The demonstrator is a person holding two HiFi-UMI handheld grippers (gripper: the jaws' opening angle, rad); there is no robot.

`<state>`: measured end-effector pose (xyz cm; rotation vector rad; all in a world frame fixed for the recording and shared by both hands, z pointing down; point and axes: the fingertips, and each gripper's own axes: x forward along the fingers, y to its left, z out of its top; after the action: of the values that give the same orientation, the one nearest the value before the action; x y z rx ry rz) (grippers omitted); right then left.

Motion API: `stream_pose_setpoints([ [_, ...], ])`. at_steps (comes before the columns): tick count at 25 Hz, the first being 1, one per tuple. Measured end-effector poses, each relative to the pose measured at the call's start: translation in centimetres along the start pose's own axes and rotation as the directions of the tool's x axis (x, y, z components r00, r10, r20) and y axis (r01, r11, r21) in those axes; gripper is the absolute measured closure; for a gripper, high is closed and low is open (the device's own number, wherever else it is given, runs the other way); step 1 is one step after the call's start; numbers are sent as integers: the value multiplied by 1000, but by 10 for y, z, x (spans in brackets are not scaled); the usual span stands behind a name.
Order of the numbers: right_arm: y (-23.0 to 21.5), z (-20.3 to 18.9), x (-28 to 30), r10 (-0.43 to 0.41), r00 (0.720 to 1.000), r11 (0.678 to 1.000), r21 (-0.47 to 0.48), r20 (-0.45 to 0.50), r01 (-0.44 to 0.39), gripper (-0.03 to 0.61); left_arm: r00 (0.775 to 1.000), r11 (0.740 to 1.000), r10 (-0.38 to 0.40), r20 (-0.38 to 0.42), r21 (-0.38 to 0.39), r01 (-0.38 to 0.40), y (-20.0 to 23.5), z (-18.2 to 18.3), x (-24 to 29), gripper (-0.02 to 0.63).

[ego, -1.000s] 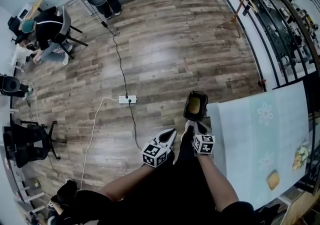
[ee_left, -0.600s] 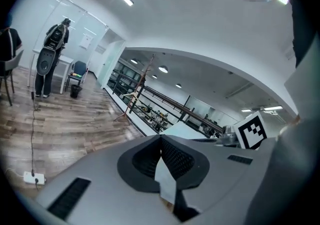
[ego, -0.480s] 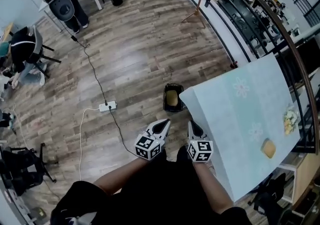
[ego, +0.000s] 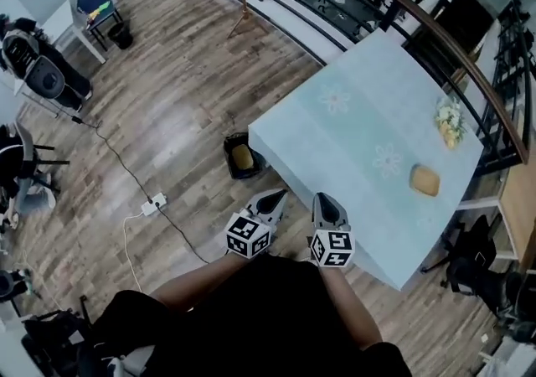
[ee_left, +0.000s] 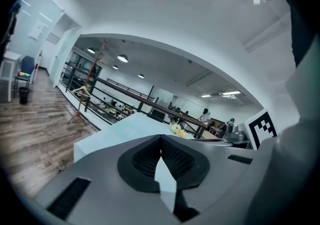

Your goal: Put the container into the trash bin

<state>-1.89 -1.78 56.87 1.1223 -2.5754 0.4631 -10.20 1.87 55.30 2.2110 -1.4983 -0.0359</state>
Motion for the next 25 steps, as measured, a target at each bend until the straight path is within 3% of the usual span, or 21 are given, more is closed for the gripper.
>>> stream_pose_setpoints([
  [5,-85,7,-84,-136,989,990,59,65,132,538,992,990,-127,-28,62,128,-106,-8,59,600],
  [8,-121,9,-131,-201,975,978,69,94,195,538,971,968,-236,-41,78,239,-171,-18,83,600],
  [11,-152,7,-174,-255,959,966,79,124,247,538,953,947,-295,-63,114,301,-226,-26,105,600],
  [16,-197,-7,-224,-290,945,954,117,151,275,538,939,926,-336,-78,158,344,-294,-41,140,600],
  [25,-258,-41,-278,-357,925,922,204,130,328,538,921,912,-359,-149,152,380,-358,-81,173,600],
])
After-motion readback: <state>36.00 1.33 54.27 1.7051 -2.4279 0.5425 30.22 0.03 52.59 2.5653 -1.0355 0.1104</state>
